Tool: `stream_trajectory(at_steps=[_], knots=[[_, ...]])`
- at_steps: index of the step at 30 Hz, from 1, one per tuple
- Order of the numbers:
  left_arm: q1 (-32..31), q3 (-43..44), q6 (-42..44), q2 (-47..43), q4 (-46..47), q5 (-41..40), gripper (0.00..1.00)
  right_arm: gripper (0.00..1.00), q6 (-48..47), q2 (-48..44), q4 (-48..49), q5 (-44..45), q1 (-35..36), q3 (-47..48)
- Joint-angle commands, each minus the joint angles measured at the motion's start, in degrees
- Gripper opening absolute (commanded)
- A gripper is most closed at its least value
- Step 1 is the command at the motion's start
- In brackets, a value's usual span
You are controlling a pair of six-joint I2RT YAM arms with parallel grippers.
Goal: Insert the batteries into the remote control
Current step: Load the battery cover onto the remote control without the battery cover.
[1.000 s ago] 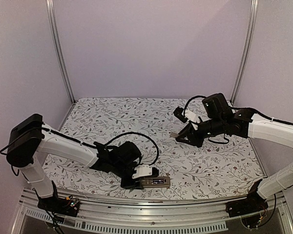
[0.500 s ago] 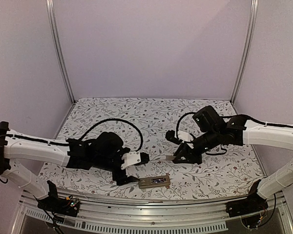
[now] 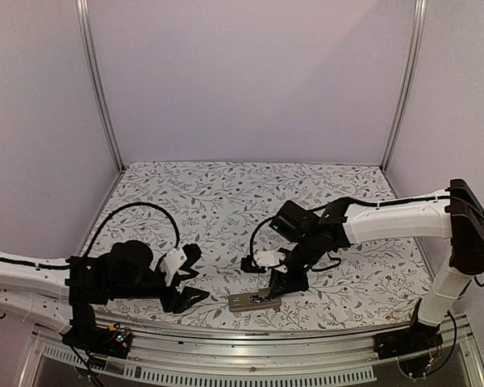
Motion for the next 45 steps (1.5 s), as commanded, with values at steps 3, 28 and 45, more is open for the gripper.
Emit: stream_trajectory(at_steps=[3,28,45], knots=[[-7.6,-7.5,-1.9,-6.2,9.2,-6.5,0.65,0.00,-3.1,5.3,-1.2,4.1,3.5,3.9],[-9.5,-7.8,14.0,20.0,26.6,-3.4,0.59,0.00,-7.2,9.0,3.0,4.3,2.6,4.0],[-8.9,-6.4,15.5,26.9,30.5,-2.8,0.44,0.00,-7.2,7.6,4.4,0.6,1.6,2.6]])
